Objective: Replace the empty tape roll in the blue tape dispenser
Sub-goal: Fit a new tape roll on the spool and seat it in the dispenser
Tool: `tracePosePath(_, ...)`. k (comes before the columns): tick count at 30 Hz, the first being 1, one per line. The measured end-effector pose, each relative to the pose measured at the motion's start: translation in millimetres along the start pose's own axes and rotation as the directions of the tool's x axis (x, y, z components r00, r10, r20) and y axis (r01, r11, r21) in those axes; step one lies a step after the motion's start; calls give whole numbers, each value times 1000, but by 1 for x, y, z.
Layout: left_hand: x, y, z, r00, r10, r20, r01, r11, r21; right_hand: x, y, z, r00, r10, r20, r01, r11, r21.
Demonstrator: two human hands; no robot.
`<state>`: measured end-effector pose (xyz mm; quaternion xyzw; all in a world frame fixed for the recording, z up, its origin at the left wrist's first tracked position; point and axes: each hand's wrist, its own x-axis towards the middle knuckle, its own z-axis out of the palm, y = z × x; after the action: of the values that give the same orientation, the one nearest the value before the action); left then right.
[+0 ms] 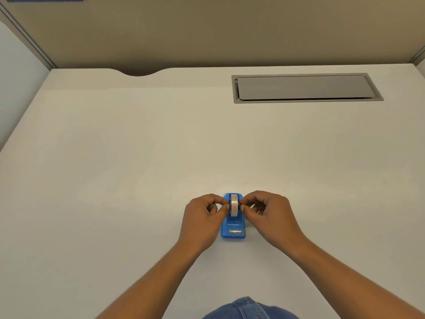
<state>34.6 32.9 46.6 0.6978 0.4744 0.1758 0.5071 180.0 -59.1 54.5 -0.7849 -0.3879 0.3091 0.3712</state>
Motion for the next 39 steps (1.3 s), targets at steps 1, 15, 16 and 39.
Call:
tracePosePath(1,1,-1,1,1000,-3,-1,3,1000,8,1,1,1,1000,0,0,0,1000,-13)
tracePosePath(15,6,-10,11,997,-20,-68,22,999,34,7,7,6,999,23,-32,-26,996,-86)
tracePosePath(16,6,-10,11,996,-21,-82,23,999,32,7,7,7,999,23,-36,-26,996,-89)
tracePosePath(39,-1,-14,-18,921,26,389,-210,874,438,9,-7,4,1000,0,-17,-5,960,-279)
